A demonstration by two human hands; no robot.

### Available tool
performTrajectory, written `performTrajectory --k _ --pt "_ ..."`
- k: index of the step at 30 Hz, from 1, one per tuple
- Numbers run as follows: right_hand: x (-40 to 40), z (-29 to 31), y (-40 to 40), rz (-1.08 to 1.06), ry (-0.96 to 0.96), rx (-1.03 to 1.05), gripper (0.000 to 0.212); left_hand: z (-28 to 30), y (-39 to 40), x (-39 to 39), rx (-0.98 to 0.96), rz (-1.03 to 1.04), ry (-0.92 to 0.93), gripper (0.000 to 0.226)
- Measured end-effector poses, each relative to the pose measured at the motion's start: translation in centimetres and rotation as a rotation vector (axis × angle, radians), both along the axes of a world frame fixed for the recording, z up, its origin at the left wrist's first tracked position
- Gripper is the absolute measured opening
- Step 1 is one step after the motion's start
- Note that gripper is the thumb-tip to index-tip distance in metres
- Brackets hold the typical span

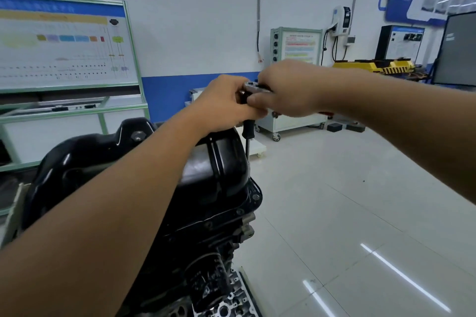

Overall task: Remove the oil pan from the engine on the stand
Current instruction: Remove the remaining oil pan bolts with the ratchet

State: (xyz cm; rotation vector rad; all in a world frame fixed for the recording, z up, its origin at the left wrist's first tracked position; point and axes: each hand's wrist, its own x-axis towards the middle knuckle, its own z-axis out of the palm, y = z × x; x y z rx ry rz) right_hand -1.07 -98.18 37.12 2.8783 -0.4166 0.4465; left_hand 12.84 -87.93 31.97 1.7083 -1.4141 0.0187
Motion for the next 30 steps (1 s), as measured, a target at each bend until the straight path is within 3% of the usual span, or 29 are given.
performTrajectory --k 5,7,11,13,17,24,30 --pt "-0.4 -0.4 -1.7 0.05 -0.053 0.165 0.05 -0.3 -0.2 -0.4 0.008 -0.026 -0.036 0.01" --pt "-0.6 -0.5 -1.8 0.055 -0.08 0.186 0.051 -0.4 -0.2 -0.7 -0.012 -0.017 -0.045 0.013" --pt "-0.9 -1.3 -1.2 -0.003 -0.155 -0.095 0.06 -0.1 0.3 -1.4 -0.011 0.015 -0.108 0.007" --pt "-0.9 -1.8 -0.7 -0.068 -0.169 -0.201 0.059 -0.1 -0.1 -1.3 -0.035 0.072 -0.151 0.018" --pt "0.1 -2.4 0.2 -0.105 -0.269 -0.119 0.065 -0.2 -0.1 -1.0 -0.065 0.07 -0.102 0.021" --pt "-0.2 -3.9 -3.1 0.055 -0.419 -0.258 0.074 0.6 1.4 -0.4 0.053 -0.147 -0.049 0.028" --pt "0.4 -4.1 -1.9 0.013 -0.399 -0.132 0.06 0.5 0.6 -0.1 0.002 -0.012 -0.06 0.028"
